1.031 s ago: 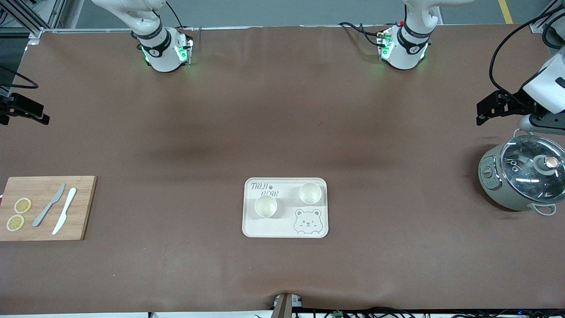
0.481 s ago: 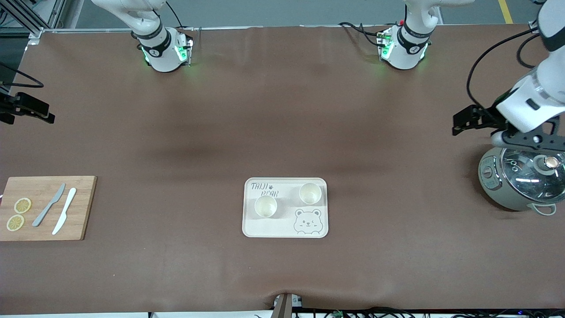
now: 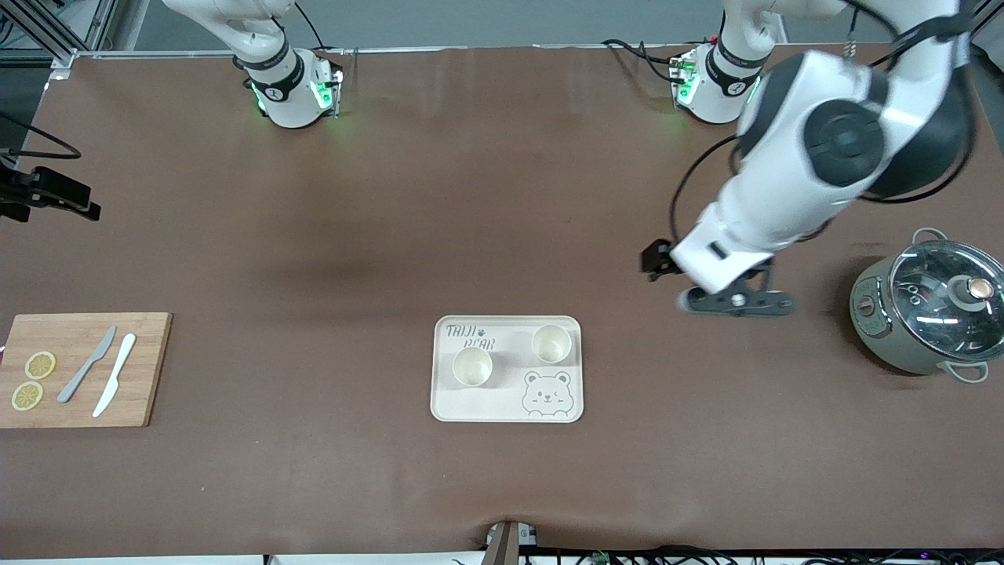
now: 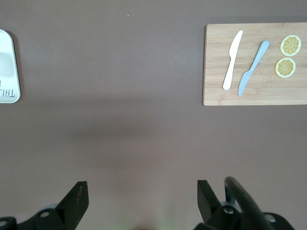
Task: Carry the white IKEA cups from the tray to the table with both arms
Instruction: 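Move the left gripper over the white cup on the tray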
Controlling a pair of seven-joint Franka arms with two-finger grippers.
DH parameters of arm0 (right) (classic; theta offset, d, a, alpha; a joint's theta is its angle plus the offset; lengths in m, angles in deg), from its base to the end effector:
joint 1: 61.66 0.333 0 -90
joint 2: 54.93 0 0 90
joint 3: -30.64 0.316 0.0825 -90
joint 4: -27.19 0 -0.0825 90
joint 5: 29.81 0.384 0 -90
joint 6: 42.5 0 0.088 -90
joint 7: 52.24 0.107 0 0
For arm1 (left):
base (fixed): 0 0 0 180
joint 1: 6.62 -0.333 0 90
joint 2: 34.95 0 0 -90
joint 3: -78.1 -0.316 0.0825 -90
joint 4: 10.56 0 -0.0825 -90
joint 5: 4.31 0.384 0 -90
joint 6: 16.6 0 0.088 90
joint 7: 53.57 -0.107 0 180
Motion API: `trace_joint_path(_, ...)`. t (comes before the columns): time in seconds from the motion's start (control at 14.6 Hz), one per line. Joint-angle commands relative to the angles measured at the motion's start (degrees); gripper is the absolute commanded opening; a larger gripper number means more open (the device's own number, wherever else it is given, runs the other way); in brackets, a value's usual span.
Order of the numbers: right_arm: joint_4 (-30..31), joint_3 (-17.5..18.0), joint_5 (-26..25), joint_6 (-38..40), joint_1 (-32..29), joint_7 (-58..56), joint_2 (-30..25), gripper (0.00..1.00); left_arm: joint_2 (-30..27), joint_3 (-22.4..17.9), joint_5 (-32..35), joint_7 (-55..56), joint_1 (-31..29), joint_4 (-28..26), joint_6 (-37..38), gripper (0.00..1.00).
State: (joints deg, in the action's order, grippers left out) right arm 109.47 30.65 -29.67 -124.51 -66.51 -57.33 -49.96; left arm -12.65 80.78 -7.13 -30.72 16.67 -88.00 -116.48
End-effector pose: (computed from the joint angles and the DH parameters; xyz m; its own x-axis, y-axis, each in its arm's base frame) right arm 0.5650 -0.0476 0.6269 0.9959 0.0051 -0.0907 0.0041 -0.9999 -0.0105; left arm 0.6089 -0.2955 0.5040 0.9988 -0.0433 -0.0234 -0.0417 -0.9972 0.0620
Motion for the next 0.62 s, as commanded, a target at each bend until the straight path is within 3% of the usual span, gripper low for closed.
trace_joint_path(0.0,0.51,-0.1,1.0,0.18,-0.16,-0.45,-0.14,1.0,5.72,-0.48,0.97,3.86,2.81,3.08,-4.25,1.0)
trace_joint_path(0.34,0.51,-0.1,0.92,0.1,-0.33,-0.54,0.48,1.0,18.38,-0.57,1.05,5.88,5.98,6.34,-14.17,1.0)
trace_joint_path(0.55,0.6,-0.1,0.92,0.1,-0.33,-0.54,0.57,1.0,21.9,-0.75,1.05,5.8,6.25,6.25,-18.32,1.0)
